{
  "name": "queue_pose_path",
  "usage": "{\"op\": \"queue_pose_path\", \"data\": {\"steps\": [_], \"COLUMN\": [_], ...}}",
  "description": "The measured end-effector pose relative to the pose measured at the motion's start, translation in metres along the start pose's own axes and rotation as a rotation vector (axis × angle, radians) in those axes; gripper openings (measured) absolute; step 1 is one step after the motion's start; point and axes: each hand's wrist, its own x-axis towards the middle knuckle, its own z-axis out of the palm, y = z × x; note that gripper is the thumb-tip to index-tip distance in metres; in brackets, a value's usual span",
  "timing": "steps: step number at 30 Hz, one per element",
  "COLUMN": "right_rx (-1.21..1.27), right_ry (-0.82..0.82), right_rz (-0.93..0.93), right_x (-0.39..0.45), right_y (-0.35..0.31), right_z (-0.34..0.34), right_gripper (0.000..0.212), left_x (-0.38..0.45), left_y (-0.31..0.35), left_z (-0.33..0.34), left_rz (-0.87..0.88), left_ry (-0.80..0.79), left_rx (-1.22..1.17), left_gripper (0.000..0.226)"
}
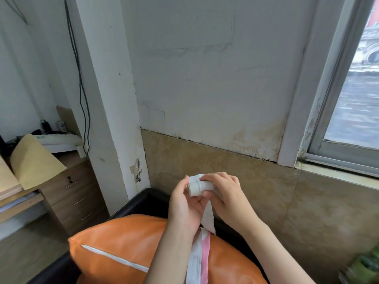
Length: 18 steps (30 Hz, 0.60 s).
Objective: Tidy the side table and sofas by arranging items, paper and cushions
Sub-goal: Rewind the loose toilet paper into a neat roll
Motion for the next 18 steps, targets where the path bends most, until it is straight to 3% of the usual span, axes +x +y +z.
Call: {"op": "queue_pose_path", "data": {"steps": [1,5,7,10,12,14,18], "right_rx": [0.019,0.018,0.004,-0.053,-0.132,-0.186,-0.22], "right_ry": [-0.018,-0.091,-0.035,0.089,0.184,0.204,-0.041], "right_rz": [0.008,0.077,0.144,0.232,0.184,0.04,-0.097], "right_x": [-0.001,-0.001,0.0,-0.001,-0.004,-0.009,-0.018], "right_y": [-0.001,-0.006,-0.008,-0.011,-0.01,-0.004,0.0], "right_z": [-0.003,-0.008,-0.009,-0.011,-0.012,-0.012,-0.012], "right_gripper": [0.019,0.046,0.049,0.029,0.016,0.024,0.05], "left_x": [0.0,-0.003,-0.007,-0.008,-0.008,-0.01,-0.011], "left_y": [0.001,-0.001,-0.004,-0.009,-0.012,-0.013,-0.012], "left_z": [-0.001,0.002,0.004,0.004,0.006,0.008,0.01], "left_rz": [-0.009,0.001,0.02,0.123,0.18,0.182,0.094], "left_ry": [-0.007,-0.029,-0.087,-0.091,-0.037,0.01,0.071], "left_rx": [0.009,0.116,0.153,0.259,0.292,0.294,0.196], "left_gripper": [0.03,0.036,0.042,0.032,0.026,0.023,0.023]}}
